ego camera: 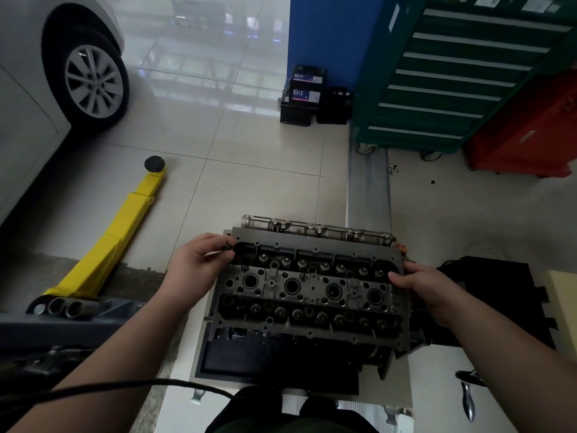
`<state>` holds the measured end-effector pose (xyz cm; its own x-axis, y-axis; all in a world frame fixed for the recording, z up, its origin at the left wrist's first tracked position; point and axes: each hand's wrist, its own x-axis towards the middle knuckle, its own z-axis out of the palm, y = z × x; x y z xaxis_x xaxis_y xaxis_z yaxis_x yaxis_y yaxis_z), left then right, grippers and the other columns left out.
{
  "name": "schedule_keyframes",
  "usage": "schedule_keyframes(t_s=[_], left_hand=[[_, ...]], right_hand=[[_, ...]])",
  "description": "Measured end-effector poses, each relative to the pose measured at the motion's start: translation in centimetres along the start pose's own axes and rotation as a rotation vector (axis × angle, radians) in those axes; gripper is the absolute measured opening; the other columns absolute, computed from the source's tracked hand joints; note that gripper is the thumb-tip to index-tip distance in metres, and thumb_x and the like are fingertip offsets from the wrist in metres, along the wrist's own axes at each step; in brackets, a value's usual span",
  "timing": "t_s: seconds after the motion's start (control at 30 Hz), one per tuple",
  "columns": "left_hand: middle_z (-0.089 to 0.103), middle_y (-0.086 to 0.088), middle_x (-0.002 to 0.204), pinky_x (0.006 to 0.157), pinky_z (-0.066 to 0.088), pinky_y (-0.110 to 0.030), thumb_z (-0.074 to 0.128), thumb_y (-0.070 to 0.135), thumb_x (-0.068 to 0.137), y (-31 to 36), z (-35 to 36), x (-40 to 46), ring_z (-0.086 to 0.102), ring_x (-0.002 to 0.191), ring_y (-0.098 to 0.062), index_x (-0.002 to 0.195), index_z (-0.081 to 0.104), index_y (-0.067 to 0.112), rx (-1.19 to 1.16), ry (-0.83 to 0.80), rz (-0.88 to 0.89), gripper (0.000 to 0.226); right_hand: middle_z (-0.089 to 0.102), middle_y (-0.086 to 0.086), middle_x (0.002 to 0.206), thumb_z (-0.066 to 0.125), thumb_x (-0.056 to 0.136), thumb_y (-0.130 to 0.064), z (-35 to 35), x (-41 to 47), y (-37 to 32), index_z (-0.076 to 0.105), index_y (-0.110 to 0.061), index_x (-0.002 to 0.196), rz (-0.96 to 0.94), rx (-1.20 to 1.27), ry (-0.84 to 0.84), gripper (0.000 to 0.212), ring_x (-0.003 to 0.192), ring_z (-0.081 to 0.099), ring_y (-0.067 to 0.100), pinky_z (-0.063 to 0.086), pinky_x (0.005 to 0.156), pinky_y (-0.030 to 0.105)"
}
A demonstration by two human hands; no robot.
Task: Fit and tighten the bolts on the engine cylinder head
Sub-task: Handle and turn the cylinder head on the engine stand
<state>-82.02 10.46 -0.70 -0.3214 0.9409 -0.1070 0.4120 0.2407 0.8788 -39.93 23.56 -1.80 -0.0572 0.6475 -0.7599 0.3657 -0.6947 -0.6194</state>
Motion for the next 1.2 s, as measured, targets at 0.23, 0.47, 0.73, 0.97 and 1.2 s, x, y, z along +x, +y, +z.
schedule_keyframes(t_s=[0.23, 0.47, 0.73, 0.97, 1.2], left_hand=[[0.061, 0.010, 0.134, 0.085, 0.061, -0.029, 0.068, 0.035, 0.100, -2.7, 2.0, -0.2, 0.066, 0.115, -0.004, 0.127, 0.071, 0.040, -0.309, 0.060, -0.325, 0.028], [0.078, -0.019, 0.111, 0.067, 0.064, -0.045, 0.057, 0.071, 0.092, -3.9, 3.7, -0.8, 0.077, 0.097, -0.039, 0.119, 0.074, 0.016, -0.633, -0.233, -0.809, 0.064], [0.078, -0.019, 0.109, 0.060, 0.063, -0.044, 0.056, 0.077, 0.088, -4.2, 4.5, -0.4, 0.078, 0.094, -0.036, 0.120, 0.074, 0.018, -0.663, -0.246, -0.839, 0.069], [0.079, -0.013, 0.111, 0.095, 0.056, -0.057, 0.067, 0.089, 0.064, -4.7, 4.5, -0.3, 0.076, 0.102, -0.036, 0.119, 0.076, 0.023, -0.595, -0.221, -0.850, 0.087], [0.080, 0.009, 0.105, 0.094, 0.051, -0.040, 0.057, 0.091, 0.073, -4.5, 3.3, -0.4, 0.075, 0.103, -0.015, 0.106, 0.080, 0.041, -0.511, -0.254, -0.773, 0.064]], right_hand=[[0.079, 0.012, 0.102, 0.071, 0.093, -0.007, 0.1, -0.5, -0.2, 0.074, -0.018, 0.118, -0.016, -0.025, 0.005, 0.027, 0.096, 0.076, 0.034, 0.058, 0.085, 0.042], [0.076, 0.016, 0.115, 0.071, 0.093, -0.015, -1.2, 0.4, -1.0, 0.068, -0.023, 0.128, 0.080, -0.065, -0.159, 0.036, 0.106, 0.073, 0.037, 0.056, 0.096, 0.051], [0.075, 0.014, 0.116, 0.070, 0.090, -0.035, -1.8, 1.1, 0.1, 0.067, -0.031, 0.128, 0.117, -0.120, -0.227, 0.038, 0.104, 0.074, 0.035, 0.059, 0.079, 0.046], [0.075, 0.015, 0.117, 0.076, 0.081, -0.038, -1.8, 0.3, -0.6, 0.075, -0.029, 0.115, 0.143, -0.206, -0.185, 0.036, 0.105, 0.074, 0.035, 0.058, 0.088, 0.051], [0.063, -0.005, 0.127, 0.067, 0.089, -0.043, 5.8, -2.7, -7.9, 0.059, -0.029, 0.139, -0.505, -0.496, 0.551, 0.052, 0.115, 0.058, 0.015, 0.047, 0.093, 0.038]])
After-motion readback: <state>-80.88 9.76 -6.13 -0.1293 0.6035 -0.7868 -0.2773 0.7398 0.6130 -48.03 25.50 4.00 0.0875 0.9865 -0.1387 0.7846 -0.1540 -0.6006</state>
